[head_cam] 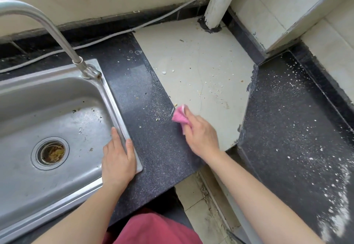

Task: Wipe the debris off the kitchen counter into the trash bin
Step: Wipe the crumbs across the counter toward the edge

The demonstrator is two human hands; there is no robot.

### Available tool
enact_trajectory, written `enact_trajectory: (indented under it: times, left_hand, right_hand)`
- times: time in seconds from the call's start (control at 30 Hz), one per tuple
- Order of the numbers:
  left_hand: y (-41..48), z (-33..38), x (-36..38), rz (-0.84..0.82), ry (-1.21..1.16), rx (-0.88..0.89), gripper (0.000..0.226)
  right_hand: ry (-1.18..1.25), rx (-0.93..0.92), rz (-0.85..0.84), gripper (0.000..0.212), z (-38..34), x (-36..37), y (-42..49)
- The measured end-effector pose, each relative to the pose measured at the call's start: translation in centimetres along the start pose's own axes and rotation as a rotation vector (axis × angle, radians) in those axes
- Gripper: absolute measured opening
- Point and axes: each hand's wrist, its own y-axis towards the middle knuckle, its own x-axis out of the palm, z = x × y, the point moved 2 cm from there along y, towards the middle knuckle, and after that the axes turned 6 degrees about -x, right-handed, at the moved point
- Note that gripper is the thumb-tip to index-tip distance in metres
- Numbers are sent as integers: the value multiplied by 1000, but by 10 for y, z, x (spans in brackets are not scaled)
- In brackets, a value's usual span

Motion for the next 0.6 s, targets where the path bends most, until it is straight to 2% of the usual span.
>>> enact_trajectory:
  times: [0.1,0.23,0.33,0.4,0.47,0.53,0.6]
  left_hand:
    - [0,0,-1,-5,-5,26,59]
    - [2,-1,-1,-7,-17,25,62]
    - [1,-2,1,14,-17,0,56]
    - [1,-2,0,5,-27,-7,58]
    - [1,-2,1,10,-25,-2,58]
    - [2,-2,1,20,-14,-6,61]
    - [3,-3,2,22,-4,-7,67]
  right_hand:
    - [-32,-354,-18,52,-67,48,-13]
    - [-120,-503,-3,47,-93,79,1]
    - [-277,-424,45,50,-62,75,27]
    - [-296,-255,65,55,-34,59,47]
    - [-312,-46,28,52,-10,39,65]
    - [-284,93,69,51,1,22,73]
    - [-168,64,112,52,-12,18,72]
